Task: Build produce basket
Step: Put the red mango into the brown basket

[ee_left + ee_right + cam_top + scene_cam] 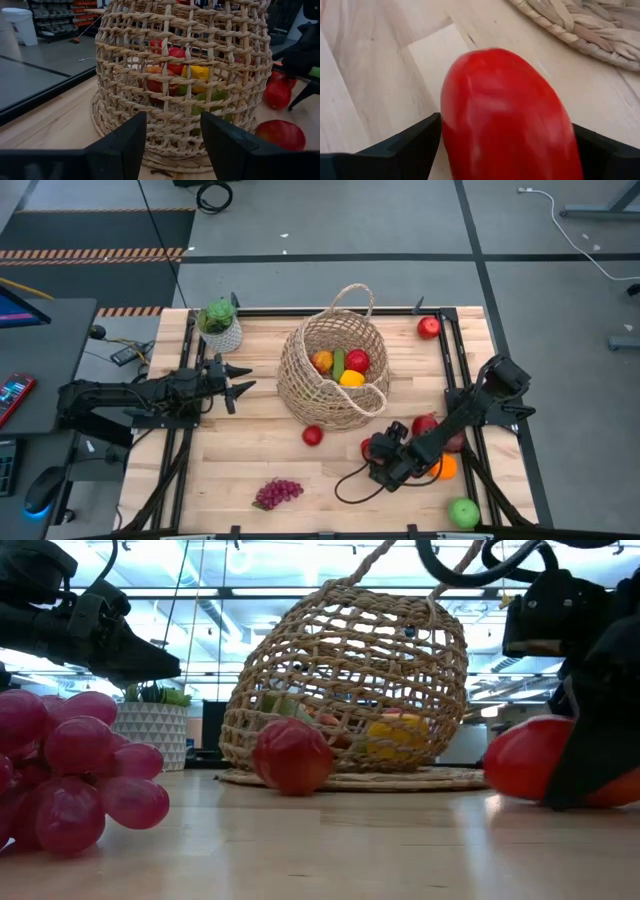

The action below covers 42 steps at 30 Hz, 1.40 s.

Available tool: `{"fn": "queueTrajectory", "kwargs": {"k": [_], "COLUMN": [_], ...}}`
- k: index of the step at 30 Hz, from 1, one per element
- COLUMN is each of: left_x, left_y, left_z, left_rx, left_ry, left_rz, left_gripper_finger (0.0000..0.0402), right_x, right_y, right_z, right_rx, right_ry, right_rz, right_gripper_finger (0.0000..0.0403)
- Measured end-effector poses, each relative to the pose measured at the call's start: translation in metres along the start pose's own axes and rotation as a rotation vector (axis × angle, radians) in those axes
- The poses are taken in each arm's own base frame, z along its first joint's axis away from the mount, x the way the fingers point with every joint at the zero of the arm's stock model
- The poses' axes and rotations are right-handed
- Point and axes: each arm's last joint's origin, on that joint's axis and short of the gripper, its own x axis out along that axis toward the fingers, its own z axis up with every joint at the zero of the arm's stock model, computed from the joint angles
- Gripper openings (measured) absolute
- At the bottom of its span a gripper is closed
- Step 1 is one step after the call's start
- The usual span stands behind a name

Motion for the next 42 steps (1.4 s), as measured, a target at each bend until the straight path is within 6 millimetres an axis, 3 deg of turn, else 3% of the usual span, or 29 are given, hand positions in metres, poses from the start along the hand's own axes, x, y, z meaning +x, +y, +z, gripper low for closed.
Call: {"fn": "queueTrajectory", "kwargs": {"k": [7,15,22,28,36,42], "left_x": [0.000,0.000,0.000,0.000,0.000,0.000], "left_y": [0.000,0.000,0.000,0.000,0.000,0.000], "left_z": [0.000,0.000,0.000,0.000,0.000,0.000], "left_rx": [0.000,0.000,0.000,0.000,0.000,0.000], "left_ry": [0.000,0.000,0.000,0.000,0.000,0.000], "left_rz": [0.000,0.000,0.000,0.000,0.000,0.000], "left_gripper_finger": [0.0194,0.0196,0.0194,0.0196,0.0197,0.0193], "right_x": [-0.013,-0.023,-0.029,-0.059,-0.105,-0.146], "right_y": [-0.001,-0.008,-0.022,-0.047,-0.052,-0.055], "right_z": [0.000,0.000,0.002,0.015,0.027,0.049], "right_rx": [-0.018,-0.081,-0.192,-0.209,-0.364,-0.360], "right_ry": [-0.017,0.031,0.099,0.060,-0.094,-0.240], "right_rz": [0.012,-0.002,-0.077,-0.147,0.077,0.427], "right_gripper_finger": [0.0340,0.0253,0.0252,0.0273,0.0264,0.0268]}}
